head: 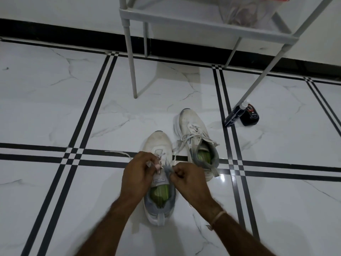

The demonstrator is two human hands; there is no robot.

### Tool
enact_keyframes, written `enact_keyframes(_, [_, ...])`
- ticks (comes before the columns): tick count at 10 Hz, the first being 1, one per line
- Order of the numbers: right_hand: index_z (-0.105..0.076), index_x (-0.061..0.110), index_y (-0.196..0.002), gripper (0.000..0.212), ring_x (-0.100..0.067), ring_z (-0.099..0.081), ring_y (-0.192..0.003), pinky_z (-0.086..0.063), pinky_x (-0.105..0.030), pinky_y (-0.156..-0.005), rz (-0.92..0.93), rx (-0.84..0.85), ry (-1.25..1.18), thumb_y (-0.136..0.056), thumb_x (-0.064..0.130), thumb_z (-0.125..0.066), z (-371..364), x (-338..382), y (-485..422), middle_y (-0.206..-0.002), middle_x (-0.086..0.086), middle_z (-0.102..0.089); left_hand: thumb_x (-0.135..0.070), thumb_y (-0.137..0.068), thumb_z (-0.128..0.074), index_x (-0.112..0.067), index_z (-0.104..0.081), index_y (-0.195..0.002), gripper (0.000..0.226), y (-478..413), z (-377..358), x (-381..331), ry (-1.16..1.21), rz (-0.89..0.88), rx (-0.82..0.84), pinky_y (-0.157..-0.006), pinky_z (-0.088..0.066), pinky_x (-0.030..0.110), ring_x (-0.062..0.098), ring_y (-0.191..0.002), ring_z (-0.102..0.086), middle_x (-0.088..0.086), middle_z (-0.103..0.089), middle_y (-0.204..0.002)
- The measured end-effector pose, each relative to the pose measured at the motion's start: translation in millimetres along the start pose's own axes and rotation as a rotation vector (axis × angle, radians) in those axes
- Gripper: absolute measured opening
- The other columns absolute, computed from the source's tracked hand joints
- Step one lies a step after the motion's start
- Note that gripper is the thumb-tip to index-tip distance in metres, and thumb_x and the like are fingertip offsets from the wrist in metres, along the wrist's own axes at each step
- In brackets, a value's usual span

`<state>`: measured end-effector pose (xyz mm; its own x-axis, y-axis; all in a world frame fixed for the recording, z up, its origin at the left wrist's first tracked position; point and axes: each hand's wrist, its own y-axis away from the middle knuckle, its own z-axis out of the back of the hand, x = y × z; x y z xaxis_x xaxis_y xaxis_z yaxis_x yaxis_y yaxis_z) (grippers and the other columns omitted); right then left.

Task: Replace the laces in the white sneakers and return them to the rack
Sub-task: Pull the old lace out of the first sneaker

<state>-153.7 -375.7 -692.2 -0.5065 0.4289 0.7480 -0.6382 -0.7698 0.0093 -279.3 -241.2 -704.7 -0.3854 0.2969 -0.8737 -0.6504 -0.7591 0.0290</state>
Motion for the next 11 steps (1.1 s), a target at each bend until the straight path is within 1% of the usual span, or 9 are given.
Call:
enact_keyframes(1, [-0.045, 0.025, -0.053, 0.034, -0.010, -0.044, -0.054, -0.040, -0.034, -0.055, -0.067, -0.018, -0.056, -0.074, 0.050, -0.055, -2, -1, -2, -0.050, 0.007, -0.042, -0.009, -0.099, -0.057, -0.011, -0.065, -0.091, 0.011, 5, -6, -9, 0.784, 0.526, -0.042, -0.069, -0.057, 0.029, 0.026, -0.096, -0.064, 0.004, -0.073, -0.094])
enact_keyframes(2, [-0.041, 0.028, -0.052, 0.038, -0.008, -0.043, -0.051, -0.036, -0.024, -0.054, -0.071, -0.002, 0.021, -0.079, 0.038, -0.066, -4, 1, -4, -0.049, 0.009, -0.041, -0.011, -0.101, -0.056, -0.010, -0.061, -0.092, 0.010, 10, -6, -18, 0.654, 0.389, -0.097, -0.072, -0.054, 0.024, 0.018, -0.091, -0.064, -0.002, -0.070, -0.088])
enact_keyframes(3, [-0.039, 0.032, -0.054, 0.044, -0.009, -0.042, -0.051, -0.037, -0.028, -0.054, -0.068, -0.020, 0.042, -0.082, 0.028, -0.073, -6, -1, -3, -0.050, 0.009, -0.041, -0.031, -0.094, -0.056, -0.029, -0.066, -0.089, 0.011, 8, -1, -7, -0.132, -0.111, -0.022, -0.075, -0.050, 0.027, 0.009, -0.087, -0.061, -0.014, -0.067, -0.087])
enact_keyframes(4, [-0.043, 0.030, -0.057, 0.039, -0.011, -0.045, -0.053, -0.035, -0.025, -0.052, -0.068, -0.023, 0.025, -0.081, 0.025, -0.073, -8, 2, 1, -0.051, 0.008, -0.043, -0.037, -0.092, -0.057, -0.032, -0.073, -0.088, 0.017, 2, 4, -6, -0.335, -0.148, -0.044, -0.073, -0.050, 0.034, 0.013, -0.087, -0.058, -0.015, -0.069, -0.087])
enact_keyframes(6, [-0.056, 0.024, -0.063, 0.024, -0.005, -0.051, -0.055, -0.035, -0.017, -0.051, -0.127, 0.009, 0.002, -0.080, 0.028, -0.074, -5, 5, 2, -0.050, 0.009, -0.048, -0.019, -0.109, -0.039, -0.017, -0.051, -0.081, 0.031, -8, 3, -21, 1.020, 0.724, -0.256, -0.060, -0.052, 0.027, 0.018, -0.070, -0.059, -0.003, -0.061, -0.069])
enact_keyframes(7, [-0.062, 0.015, -0.064, 0.025, -0.009, -0.049, -0.052, -0.040, -0.027, -0.052, -0.133, 0.041, -0.012, -0.081, 0.027, -0.075, -6, 12, 6, -0.053, 0.001, -0.055, -0.026, -0.107, -0.046, -0.018, -0.059, -0.087, 0.025, 2, 1, -16, 0.295, 0.224, -0.080, -0.073, -0.053, 0.025, 0.010, -0.083, -0.063, -0.005, -0.067, -0.085])
enact_keyframes(8, [-0.061, 0.014, -0.063, 0.026, -0.011, -0.049, -0.052, -0.039, -0.029, -0.051, -0.127, 0.036, -0.012, -0.081, 0.027, -0.073, -4, 12, 7, -0.051, 0.001, -0.053, -0.023, -0.095, -0.067, -0.029, -0.065, -0.092, 0.007, 2, 2, -13, -0.061, -0.062, 0.119, -0.075, -0.044, 0.017, 0.002, -0.090, -0.058, -0.011, -0.061, -0.094])
enact_keyframes(10, [-0.066, 0.016, -0.067, 0.028, -0.018, -0.062, -0.052, -0.053, -0.042, -0.055, -0.151, 0.046, -0.103, -0.079, 0.041, -0.062, -4, 14, 9, -0.056, -0.001, -0.062, -0.033, -0.089, -0.072, -0.018, -0.062, -0.087, 0.018, 1, 10, -17, -0.349, -0.087, 0.163, -0.070, -0.047, 0.031, 0.017, -0.081, -0.053, 0.002, -0.053, -0.089])
enact_keyframes(11, [-0.065, 0.016, -0.066, 0.025, -0.018, -0.061, -0.053, -0.053, -0.043, -0.055, -0.142, 0.034, -0.098, -0.080, 0.037, -0.064, -4, 14, 9, -0.055, -0.001, -0.061, -0.031, -0.091, -0.071, -0.018, -0.064, -0.080, 0.019, 9, 6, -18, -0.219, -0.082, 0.043, -0.069, -0.048, 0.027, 0.013, -0.080, -0.056, -0.002, -0.057, -0.086])
